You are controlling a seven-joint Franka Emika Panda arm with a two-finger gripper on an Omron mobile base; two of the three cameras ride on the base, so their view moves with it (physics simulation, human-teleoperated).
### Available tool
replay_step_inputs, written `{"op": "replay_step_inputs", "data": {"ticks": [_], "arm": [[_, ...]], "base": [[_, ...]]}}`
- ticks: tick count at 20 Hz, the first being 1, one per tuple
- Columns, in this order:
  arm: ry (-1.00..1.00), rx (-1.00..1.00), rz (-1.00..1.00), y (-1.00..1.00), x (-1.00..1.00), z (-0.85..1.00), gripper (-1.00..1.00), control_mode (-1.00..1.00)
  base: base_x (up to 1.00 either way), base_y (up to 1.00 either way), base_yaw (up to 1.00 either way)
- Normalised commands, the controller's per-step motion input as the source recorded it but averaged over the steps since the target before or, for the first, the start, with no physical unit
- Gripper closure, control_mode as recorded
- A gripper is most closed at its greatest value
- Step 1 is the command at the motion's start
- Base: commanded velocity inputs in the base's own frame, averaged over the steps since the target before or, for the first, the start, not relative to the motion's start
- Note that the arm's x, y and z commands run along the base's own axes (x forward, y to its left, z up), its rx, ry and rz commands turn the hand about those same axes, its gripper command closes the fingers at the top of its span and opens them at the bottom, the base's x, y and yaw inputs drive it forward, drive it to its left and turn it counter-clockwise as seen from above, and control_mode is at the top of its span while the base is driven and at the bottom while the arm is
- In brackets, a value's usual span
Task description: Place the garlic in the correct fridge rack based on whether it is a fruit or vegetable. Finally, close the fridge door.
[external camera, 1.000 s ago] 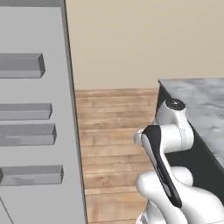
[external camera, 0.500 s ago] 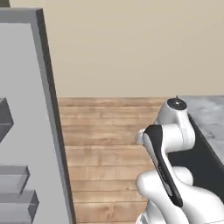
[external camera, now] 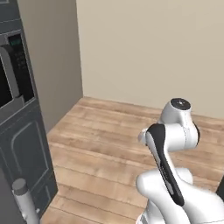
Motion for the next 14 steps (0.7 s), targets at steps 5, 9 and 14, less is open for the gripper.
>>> {"op": "replay_step_inputs", "data": {"ticks": [5,9,14], "arm": [[0.0,0.0,0.0,0.0,0.0,0.0,-1.0,1.0],[0.0,0.0,0.0,0.0,0.0,0.0,-1.0,1.0],[0.0,0.0,0.0,0.0,0.0,0.0,-1.0,1.0]], "base": [[0.55,-0.16,0.74],[0.22,-0.3,0.79],[0.25,-0.26,0.77]]}}
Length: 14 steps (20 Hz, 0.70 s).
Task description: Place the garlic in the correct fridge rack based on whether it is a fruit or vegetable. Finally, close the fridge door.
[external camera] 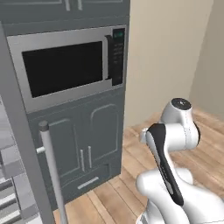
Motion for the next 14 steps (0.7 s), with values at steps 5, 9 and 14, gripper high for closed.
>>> {"op": "replay_step_inputs", "data": {"ticks": [5,9,14], "arm": [[0.0,0.0,0.0,0.0,0.0,0.0,-1.0,1.0],[0.0,0.0,0.0,0.0,0.0,0.0,-1.0,1.0],[0.0,0.0,0.0,0.0,0.0,0.0,-1.0,1.0]], "base": [[0.22,-0.18,0.75],[0.45,-0.59,0.66],[0.52,-0.66,0.61]]}}
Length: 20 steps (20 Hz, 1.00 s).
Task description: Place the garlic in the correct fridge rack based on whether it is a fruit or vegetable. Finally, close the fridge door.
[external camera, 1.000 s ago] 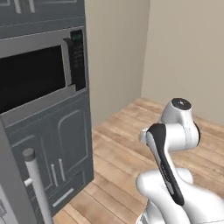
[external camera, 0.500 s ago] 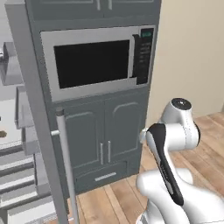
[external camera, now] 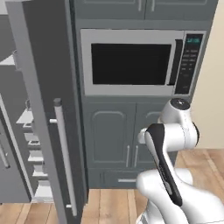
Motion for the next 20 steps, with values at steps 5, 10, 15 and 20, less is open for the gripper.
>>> {"op": "replay_step_inputs", "data": {"ticks": [5,10,15,20], "arm": [[0.0,0.0,0.0,0.0,0.0,0.0,-1.0,1.0],[0.0,0.0,0.0,0.0,0.0,0.0,-1.0,1.0],[0.0,0.0,0.0,0.0,0.0,0.0,-1.0,1.0],[-0.01,0.01,0.04,-0.01,0.02,0.0,-1.0,-1.0]], "base": [[0.42,-0.44,0.63],[0.44,-0.3,0.61],[0.46,-0.23,0.56],[0.07,-0.05,0.21]]}}
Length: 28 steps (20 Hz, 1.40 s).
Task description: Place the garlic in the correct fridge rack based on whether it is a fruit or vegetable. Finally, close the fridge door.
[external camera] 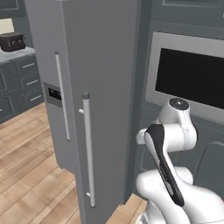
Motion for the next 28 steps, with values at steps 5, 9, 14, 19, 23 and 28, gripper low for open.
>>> {"op": "replay_step_inputs", "data": {"ticks": [5,9,14,19,23,28], "arm": [[-0.13,0.08,0.07,0.02,0.62,0.0,-1.0,-1.0],[-0.05,0.02,0.0,0.33,0.77,0.0,-1.0,-1.0],[0.0,0.0,-0.05,0.74,0.67,0.0,-1.0,-1.0],[0.0,0.0,-0.07,0.57,0.44,0.0,-1.0,-1.0],[0.0,0.0,-0.05,0.38,0.45,0.0,-1.0,-1.0],[-0.02,0.0,0.0,0.07,0.56,-0.01,-1.0,-1.0]], "base": [[0.0,0.0,0.0],[0.0,0.0,0.0],[0.0,0.0,0.0],[0.0,0.0,0.0],[0.0,0.0,0.0],[0.0,0.0,0.0]]}}
